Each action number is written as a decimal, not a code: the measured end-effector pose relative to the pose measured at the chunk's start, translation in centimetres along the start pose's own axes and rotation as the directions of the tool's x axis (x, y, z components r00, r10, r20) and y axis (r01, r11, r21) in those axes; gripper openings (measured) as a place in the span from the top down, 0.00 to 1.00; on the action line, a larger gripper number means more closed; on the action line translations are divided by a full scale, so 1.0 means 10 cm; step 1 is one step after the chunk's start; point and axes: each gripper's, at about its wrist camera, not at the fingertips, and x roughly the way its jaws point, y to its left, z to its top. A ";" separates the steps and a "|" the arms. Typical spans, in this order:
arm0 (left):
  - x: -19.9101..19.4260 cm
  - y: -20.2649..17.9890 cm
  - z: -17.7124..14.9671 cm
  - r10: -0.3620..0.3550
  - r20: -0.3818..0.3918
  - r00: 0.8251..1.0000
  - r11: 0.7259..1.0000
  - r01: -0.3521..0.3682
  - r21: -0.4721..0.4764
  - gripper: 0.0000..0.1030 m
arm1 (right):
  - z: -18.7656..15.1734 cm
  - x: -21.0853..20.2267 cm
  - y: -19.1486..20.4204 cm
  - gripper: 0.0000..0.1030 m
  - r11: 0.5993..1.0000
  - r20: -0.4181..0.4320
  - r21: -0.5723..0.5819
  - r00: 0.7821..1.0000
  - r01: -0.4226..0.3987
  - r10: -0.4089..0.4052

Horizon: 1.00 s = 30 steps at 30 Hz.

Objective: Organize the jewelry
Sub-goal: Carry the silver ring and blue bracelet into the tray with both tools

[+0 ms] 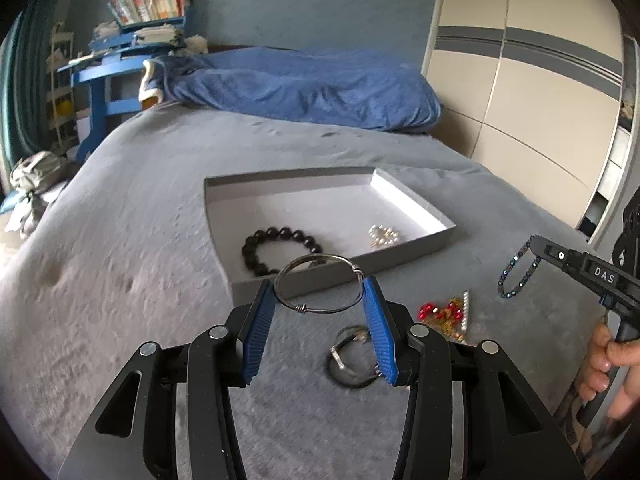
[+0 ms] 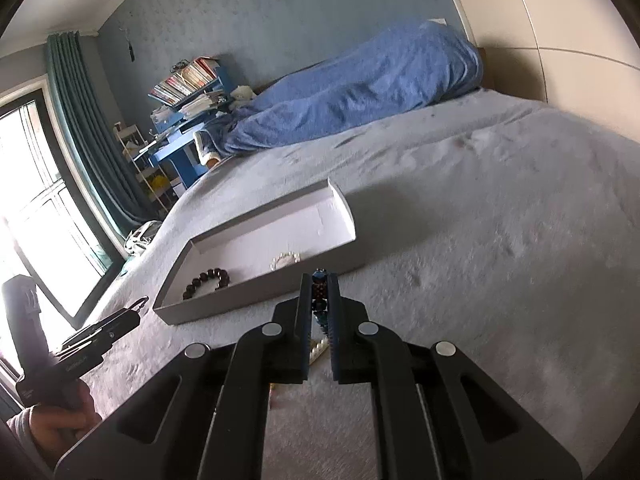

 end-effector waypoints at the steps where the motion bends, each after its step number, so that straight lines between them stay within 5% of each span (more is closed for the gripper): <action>1: 0.00 -0.03 0.03 -0.004 0.004 1.000 1.000 0.004 0.008 0.54 | 0.02 -0.01 0.00 0.93 1.000 0.002 -0.005 1.000 0.001 0.000; 20: 0.04 -0.16 0.39 -0.026 0.030 0.999 0.998 0.025 0.055 0.54 | 0.39 -0.12 0.06 0.93 0.997 0.038 -0.054 0.998 -0.049 0.051; 30: 0.30 -0.01 0.64 -0.018 -0.016 1.000 0.999 0.019 0.038 0.54 | 0.65 0.16 0.34 0.93 0.989 0.006 -0.120 0.996 -0.091 0.092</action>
